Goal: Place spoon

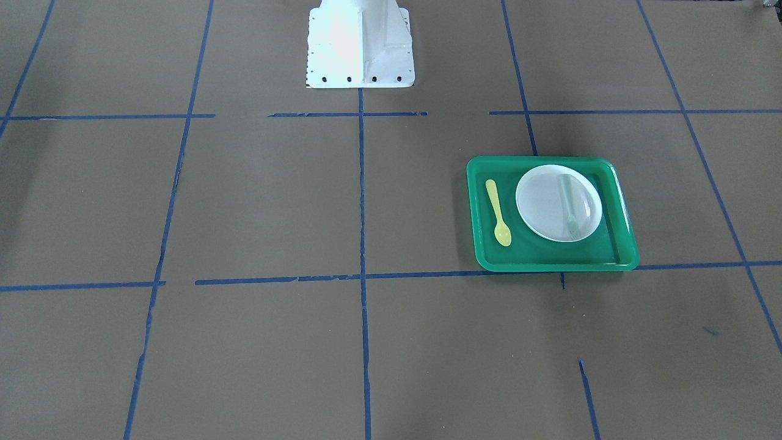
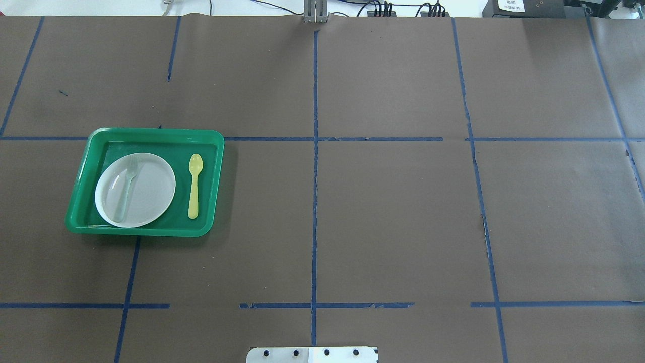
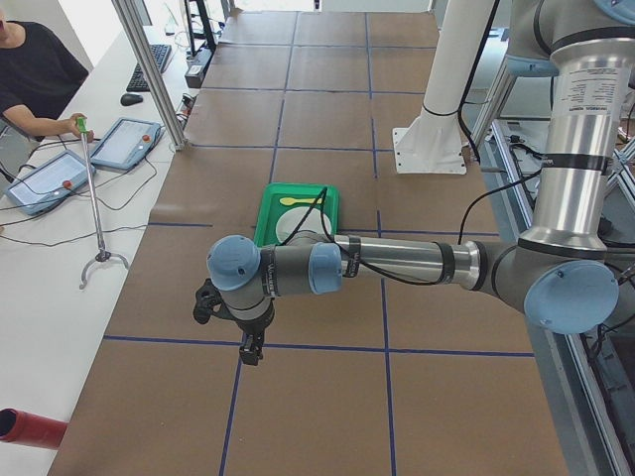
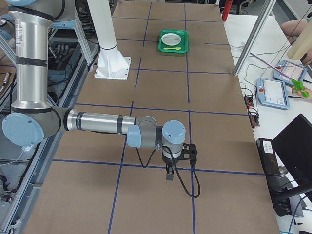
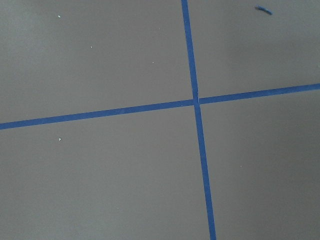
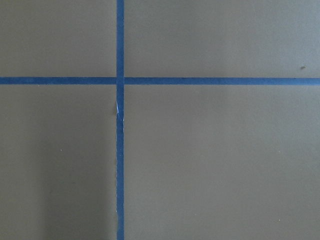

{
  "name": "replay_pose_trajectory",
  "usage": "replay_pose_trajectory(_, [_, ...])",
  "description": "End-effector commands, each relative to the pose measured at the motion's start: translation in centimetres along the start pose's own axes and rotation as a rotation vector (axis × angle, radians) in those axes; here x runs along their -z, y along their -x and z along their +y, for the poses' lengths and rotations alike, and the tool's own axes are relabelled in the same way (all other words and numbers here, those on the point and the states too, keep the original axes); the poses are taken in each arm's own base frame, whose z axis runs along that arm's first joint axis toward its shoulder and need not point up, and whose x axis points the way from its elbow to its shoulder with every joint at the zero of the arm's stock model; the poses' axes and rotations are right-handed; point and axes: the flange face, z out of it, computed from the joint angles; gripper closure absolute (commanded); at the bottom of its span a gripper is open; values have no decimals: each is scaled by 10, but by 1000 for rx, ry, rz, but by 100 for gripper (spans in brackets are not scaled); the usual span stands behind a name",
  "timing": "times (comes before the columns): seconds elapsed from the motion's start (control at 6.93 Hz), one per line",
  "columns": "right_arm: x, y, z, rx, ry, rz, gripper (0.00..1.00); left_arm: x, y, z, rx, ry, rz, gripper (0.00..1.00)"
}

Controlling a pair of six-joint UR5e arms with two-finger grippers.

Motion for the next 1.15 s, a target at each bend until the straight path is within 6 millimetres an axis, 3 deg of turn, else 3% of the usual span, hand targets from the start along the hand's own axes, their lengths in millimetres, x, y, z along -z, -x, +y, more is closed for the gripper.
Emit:
replay_pose_trajectory(0.0, [0, 0, 0, 0, 0, 0, 0, 1, 0, 0, -1, -1, -3, 0])
replay_pose_trajectory(1.01, [0, 0, 0, 0, 0, 2, 0, 8, -7, -10, -21, -17, -5, 0])
